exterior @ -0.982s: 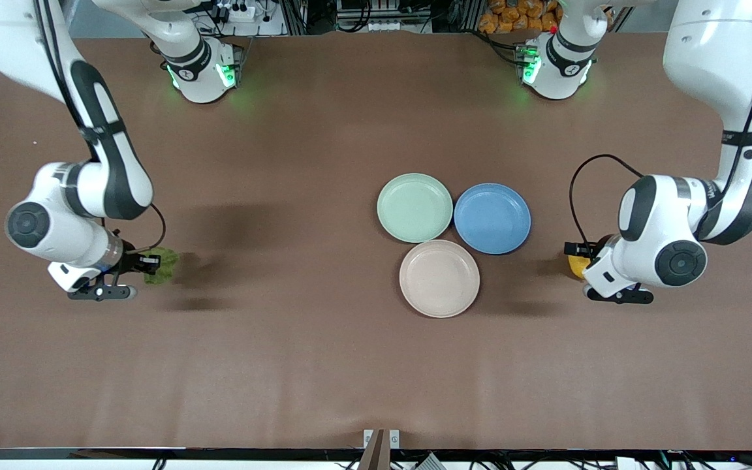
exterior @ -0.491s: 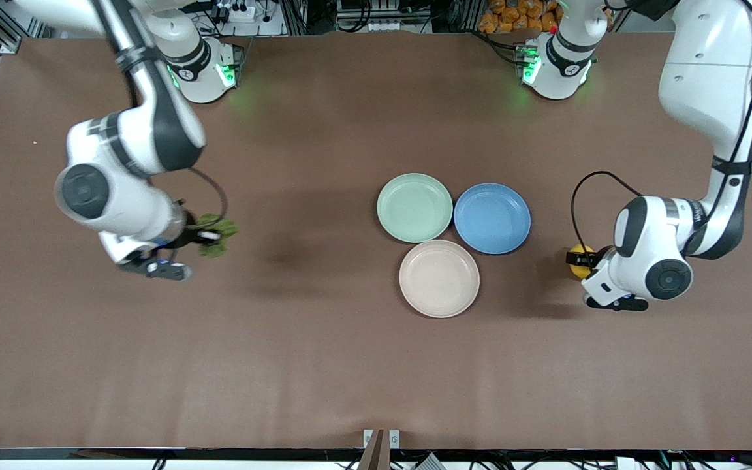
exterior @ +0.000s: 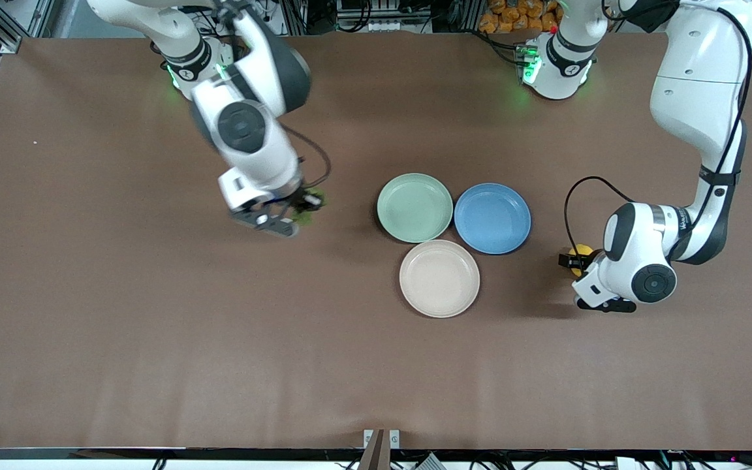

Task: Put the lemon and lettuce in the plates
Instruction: 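Grasp the lettuce with the right gripper while the left gripper grasps the lemon, then carry the lettuce onto the green plate while the left gripper carries the lemon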

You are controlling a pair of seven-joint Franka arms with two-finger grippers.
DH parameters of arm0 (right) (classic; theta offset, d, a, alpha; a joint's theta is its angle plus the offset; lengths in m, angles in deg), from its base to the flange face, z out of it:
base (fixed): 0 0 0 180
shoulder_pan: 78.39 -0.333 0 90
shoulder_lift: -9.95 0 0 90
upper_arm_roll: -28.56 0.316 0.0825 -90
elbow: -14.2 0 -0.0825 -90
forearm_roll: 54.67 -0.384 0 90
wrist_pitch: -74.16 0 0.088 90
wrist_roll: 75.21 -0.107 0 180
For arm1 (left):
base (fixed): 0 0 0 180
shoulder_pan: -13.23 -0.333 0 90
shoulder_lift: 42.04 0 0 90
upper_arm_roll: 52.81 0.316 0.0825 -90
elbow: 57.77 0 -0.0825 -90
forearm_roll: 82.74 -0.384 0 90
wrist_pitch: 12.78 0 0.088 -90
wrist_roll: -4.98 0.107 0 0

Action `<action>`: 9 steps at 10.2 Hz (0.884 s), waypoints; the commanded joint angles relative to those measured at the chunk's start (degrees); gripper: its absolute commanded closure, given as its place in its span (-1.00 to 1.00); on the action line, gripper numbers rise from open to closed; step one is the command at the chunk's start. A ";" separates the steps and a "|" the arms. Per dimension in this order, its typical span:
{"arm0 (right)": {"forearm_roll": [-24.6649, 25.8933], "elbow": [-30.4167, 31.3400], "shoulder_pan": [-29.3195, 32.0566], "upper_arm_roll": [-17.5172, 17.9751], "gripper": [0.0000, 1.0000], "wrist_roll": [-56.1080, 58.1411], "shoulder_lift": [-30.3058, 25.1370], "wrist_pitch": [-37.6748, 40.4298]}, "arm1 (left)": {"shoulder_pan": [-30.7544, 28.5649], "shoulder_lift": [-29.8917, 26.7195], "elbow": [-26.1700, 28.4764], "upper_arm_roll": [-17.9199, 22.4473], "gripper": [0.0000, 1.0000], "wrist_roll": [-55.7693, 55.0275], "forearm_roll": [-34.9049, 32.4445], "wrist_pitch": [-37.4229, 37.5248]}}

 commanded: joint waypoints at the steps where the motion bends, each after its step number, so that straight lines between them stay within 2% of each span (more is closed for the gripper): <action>1: -5.59 -0.92 -5.36 -0.56 1.00 -8.20 2.88 -6.23 | 0.67 0.50 -0.78 0.11 1.00 -0.04 -1.36 -0.92; 4: -5.26 -0.92 -11.88 -0.65 1.00 -20.88 7.63 -18.02 | 0.50 -0.19 -1.48 0.12 1.00 -0.04 -1.36 -0.92; 6: -5.08 -1.09 -14.78 -0.73 1.00 -24.94 11.75 -26.44 | 1.29 -1.34 -3.40 -0.23 1.00 -0.74 -1.10 -0.83; 7: -5.00 -1.09 -15.93 -0.82 0.75 -25.74 13.95 -30.93 | 1.81 -1.34 -4.98 -0.41 1.00 -2.57 -0.40 -0.83; 8: -4.91 -1.09 -16.63 -1.17 -0.98 -26.79 14.75 -32.63 | 3.30 -0.91 -6.13 -0.50 1.00 -5.38 -0.39 -0.92; 9: -4.04 -1.18 -16.81 -2.04 -1.00 -28.28 14.15 -32.12 | 5.14 -0.64 -7.44 -0.41 1.00 -7.32 -0.31 -0.92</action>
